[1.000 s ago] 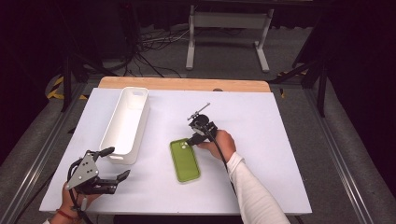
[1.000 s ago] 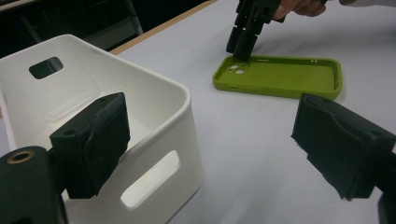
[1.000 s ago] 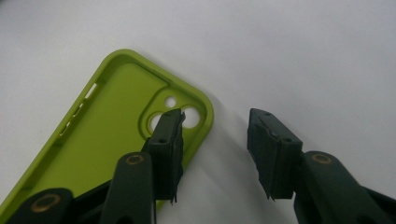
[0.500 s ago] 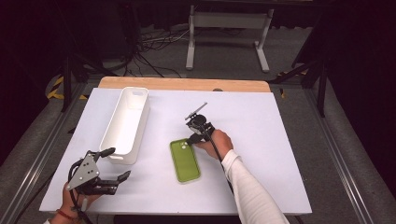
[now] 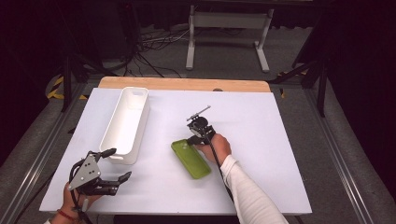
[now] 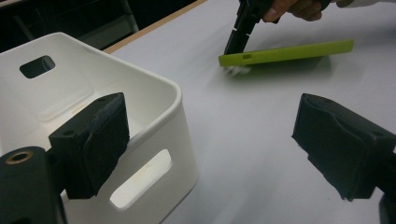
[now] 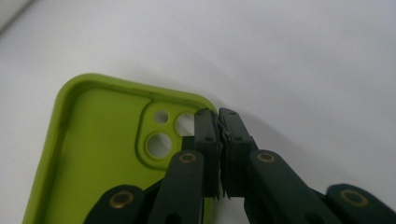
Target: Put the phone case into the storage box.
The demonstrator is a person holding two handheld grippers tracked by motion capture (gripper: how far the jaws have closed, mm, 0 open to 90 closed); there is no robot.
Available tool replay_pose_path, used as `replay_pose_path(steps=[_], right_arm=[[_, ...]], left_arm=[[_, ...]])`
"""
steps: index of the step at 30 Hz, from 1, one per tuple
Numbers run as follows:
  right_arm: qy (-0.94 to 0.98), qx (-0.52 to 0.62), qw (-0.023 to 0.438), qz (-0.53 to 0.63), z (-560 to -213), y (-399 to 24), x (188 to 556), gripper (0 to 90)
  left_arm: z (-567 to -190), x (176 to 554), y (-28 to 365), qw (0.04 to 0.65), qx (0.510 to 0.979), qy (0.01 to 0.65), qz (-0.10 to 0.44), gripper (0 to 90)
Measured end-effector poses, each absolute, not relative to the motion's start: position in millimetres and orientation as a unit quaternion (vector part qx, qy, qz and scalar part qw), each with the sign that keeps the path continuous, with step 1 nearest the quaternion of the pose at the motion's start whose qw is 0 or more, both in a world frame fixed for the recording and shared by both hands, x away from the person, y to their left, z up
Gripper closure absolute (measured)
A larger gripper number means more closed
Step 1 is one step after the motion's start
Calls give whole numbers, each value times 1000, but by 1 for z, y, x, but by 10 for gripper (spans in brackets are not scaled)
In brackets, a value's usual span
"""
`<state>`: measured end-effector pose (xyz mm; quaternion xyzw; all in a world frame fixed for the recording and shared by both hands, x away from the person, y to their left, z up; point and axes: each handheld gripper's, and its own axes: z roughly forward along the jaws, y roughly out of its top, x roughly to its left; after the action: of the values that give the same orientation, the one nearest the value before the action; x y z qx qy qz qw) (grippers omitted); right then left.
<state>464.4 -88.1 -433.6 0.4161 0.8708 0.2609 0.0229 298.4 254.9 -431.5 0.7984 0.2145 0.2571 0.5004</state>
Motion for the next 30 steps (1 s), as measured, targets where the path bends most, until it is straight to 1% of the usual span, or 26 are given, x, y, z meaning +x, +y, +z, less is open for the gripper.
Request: replay_pose_path(steps=[7, 12, 18, 28, 30], right_arm=[[858, 423, 44, 287, -427, -92, 462, 877], [844, 431, 50, 316, -420, -101, 460, 877], [832, 427, 73, 346, -412, -107, 454, 878], [792, 411, 157, 424, -392, -126, 429, 880], [782, 409, 163, 442, -390, -131, 425, 879]], left_arm=[[-431, 298, 256, 504, 797, 216, 255, 115], [-431, 298, 256, 506, 795, 217, 255, 115], [-430, 299, 255, 503, 795, 221, 257, 115], [-430, 298, 253, 507, 792, 222, 256, 115], [-431, 299, 254, 508, 792, 225, 253, 115]])
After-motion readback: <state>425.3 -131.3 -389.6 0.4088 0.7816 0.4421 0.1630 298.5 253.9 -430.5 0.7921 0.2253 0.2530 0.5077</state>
